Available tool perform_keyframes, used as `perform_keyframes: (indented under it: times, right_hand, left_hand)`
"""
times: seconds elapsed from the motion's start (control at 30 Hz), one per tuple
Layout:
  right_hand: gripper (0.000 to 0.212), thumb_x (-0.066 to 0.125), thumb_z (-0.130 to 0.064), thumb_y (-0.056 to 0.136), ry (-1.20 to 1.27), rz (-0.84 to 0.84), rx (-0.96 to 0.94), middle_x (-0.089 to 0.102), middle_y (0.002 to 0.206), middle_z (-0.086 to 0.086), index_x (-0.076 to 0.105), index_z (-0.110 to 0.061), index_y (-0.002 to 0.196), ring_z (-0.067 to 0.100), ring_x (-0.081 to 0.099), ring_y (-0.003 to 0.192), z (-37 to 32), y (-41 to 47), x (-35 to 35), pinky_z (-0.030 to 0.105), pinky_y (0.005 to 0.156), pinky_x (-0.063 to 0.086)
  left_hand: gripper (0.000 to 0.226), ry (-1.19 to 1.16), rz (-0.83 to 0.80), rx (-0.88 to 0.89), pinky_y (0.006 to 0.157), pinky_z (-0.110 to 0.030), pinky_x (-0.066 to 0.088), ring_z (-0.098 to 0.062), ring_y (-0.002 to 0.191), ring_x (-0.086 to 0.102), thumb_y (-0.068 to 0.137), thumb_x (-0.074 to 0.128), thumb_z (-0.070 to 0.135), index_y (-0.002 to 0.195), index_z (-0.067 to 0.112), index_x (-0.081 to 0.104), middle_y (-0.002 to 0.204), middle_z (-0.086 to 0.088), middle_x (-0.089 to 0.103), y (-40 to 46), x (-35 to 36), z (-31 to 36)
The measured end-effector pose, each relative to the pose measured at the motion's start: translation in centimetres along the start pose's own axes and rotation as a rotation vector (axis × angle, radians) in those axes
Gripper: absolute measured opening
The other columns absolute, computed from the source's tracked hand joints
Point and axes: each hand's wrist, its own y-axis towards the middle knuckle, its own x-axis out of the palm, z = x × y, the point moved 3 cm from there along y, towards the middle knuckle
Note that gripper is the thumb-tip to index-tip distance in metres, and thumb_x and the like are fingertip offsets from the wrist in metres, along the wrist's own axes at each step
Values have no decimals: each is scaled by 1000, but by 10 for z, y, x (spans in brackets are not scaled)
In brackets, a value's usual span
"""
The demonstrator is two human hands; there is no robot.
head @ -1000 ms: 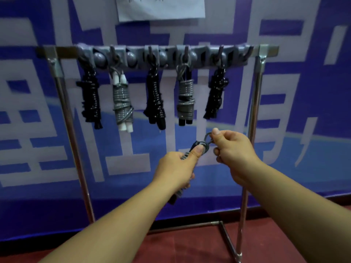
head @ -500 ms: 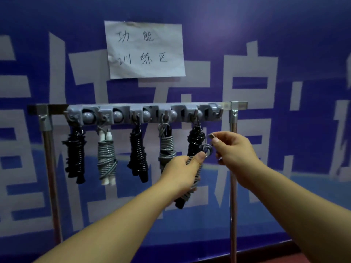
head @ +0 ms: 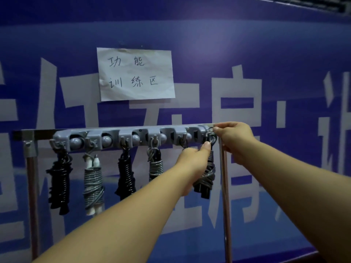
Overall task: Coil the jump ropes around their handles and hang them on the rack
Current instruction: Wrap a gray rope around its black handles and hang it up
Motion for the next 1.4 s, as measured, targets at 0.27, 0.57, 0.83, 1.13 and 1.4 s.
perform_keyframes:
  times: [0.27,0.57,0.83,1.13,1.4]
  right_hand:
    - [18,58,-15,100,-103,-205,70,71,101,1,72,-26,104,19,59,89,33,5,-8,33,74,51]
    - [12,61,-22,98,-55,-48,-25,71,97,-1,71,-20,105,11,63,85,79,-33,-26,23,68,47]
    - [14,69,-33,93,-4,-246,-1,72,85,-3,73,-20,92,10,65,80,127,-100,10,18,65,47]
    - [30,68,-38,93,-122,-789,222,60,61,-3,65,-14,75,15,43,52,196,-251,102,19,46,36]
    - [33,71,-41,89,-252,-867,377,59,62,1,69,-13,71,14,47,53,296,-374,176,25,53,38]
  left_hand:
    - [83,-112,64,-140,96,-50,53,-34,102,68,76,47,79,130,17,55,113,-11,69,14,13,-31]
    - [49,-92,-60,-210,82,-40,57,-20,106,67,92,56,63,119,24,66,116,1,70,-17,-5,-76]
    - [47,-56,203,-237,77,-36,59,-21,88,74,91,56,61,107,19,69,103,-5,75,-98,-76,-107]
    - [44,-18,509,-513,66,-28,49,-21,77,69,94,53,61,98,19,67,93,-3,73,-235,-137,-243]
    - [43,122,533,-659,49,-21,37,-13,48,58,97,53,54,89,14,68,70,-1,68,-332,-220,-399]
